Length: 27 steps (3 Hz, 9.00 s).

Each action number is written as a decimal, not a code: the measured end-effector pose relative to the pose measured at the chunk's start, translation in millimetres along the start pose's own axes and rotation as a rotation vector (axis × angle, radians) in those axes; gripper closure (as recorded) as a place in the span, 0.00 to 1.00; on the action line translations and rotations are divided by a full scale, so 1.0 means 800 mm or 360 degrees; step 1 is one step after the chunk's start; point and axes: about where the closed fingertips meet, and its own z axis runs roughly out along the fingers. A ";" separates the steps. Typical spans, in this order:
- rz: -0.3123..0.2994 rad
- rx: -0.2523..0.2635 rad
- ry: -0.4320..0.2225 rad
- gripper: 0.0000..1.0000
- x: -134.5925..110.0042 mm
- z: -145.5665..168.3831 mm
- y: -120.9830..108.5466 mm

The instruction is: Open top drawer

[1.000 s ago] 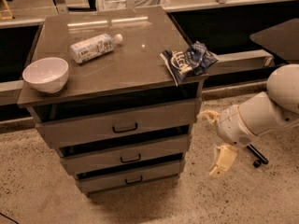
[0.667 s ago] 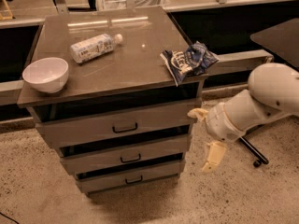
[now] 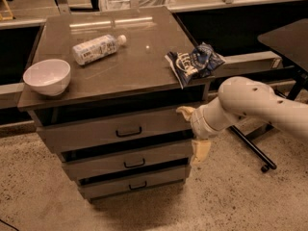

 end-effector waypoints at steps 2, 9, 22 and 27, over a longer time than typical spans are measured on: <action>0.0019 0.0239 0.0096 0.00 0.001 0.009 -0.075; 0.0182 -0.0079 0.0076 0.71 0.014 0.035 -0.085; 0.0046 -0.0358 0.0332 0.64 -0.090 -0.114 -0.030; 0.0101 -0.0517 0.0165 1.00 -0.020 0.072 0.045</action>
Offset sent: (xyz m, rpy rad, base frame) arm 0.0872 0.0152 0.0154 -0.0106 -0.1259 -0.1438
